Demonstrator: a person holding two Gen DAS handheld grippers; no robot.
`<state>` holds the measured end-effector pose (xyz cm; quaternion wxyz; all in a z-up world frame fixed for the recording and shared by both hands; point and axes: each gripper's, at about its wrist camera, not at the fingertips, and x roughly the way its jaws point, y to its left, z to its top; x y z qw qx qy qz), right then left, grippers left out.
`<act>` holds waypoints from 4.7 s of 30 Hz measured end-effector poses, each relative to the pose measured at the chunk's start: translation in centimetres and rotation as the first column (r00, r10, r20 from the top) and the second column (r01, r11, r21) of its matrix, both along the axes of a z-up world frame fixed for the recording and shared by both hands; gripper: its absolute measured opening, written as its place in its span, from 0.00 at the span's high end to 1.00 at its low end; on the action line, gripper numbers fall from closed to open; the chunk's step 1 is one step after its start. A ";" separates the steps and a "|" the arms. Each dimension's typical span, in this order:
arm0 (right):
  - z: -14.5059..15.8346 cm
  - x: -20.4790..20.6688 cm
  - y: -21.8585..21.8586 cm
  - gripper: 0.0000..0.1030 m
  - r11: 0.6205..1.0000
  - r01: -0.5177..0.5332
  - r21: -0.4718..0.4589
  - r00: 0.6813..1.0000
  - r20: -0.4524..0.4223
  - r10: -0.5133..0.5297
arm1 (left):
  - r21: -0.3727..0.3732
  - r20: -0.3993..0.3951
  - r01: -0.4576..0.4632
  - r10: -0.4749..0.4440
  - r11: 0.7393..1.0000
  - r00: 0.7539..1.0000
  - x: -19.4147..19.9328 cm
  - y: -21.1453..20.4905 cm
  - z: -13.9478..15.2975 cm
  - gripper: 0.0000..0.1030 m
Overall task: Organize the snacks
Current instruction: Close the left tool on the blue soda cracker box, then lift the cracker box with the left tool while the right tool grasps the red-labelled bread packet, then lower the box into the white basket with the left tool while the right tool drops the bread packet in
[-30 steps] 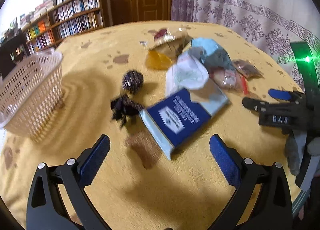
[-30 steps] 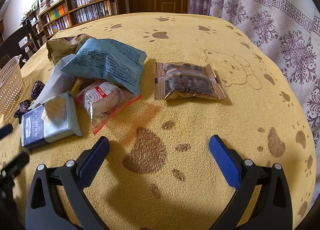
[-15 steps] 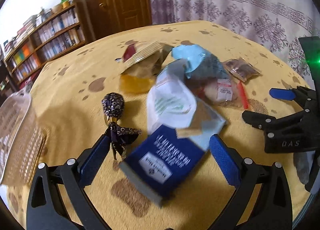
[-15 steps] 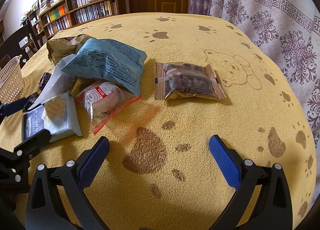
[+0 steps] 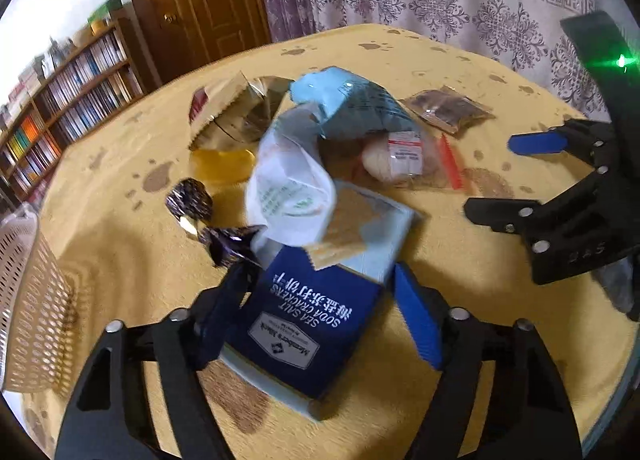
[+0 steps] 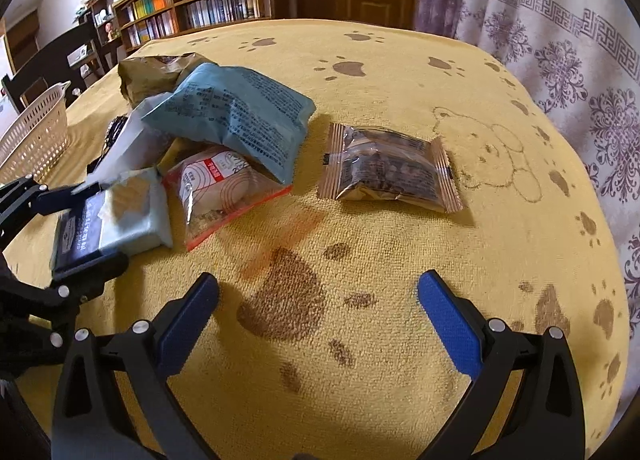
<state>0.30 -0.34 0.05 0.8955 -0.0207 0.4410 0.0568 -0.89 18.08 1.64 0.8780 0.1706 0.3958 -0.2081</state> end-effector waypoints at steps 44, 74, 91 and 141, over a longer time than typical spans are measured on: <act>3.7 2.2 1.5 0.17 0.978 -0.082 0.190 0.993 0.099 0.064 | -0.217 0.032 -0.155 0.165 0.964 0.986 -4.0 10.6 5.0 0.56; 1.6 -1.0 3.3 0.48 0.990 -0.127 0.061 0.990 0.063 0.124 | -0.158 0.008 -0.098 0.101 0.982 0.995 -5.2 8.3 3.4 0.51; 0.8 -1.1 5.7 0.40 0.988 -0.154 -0.007 0.986 0.064 0.155 | -0.199 0.071 -0.142 0.159 0.970 0.985 -5.4 10.8 6.7 0.51; 3.3 -3.1 10.4 0.58 0.972 -0.154 0.177 0.988 0.050 0.148 | -0.302 0.220 -0.579 0.646 0.758 0.731 1.5 28.6 11.1 0.28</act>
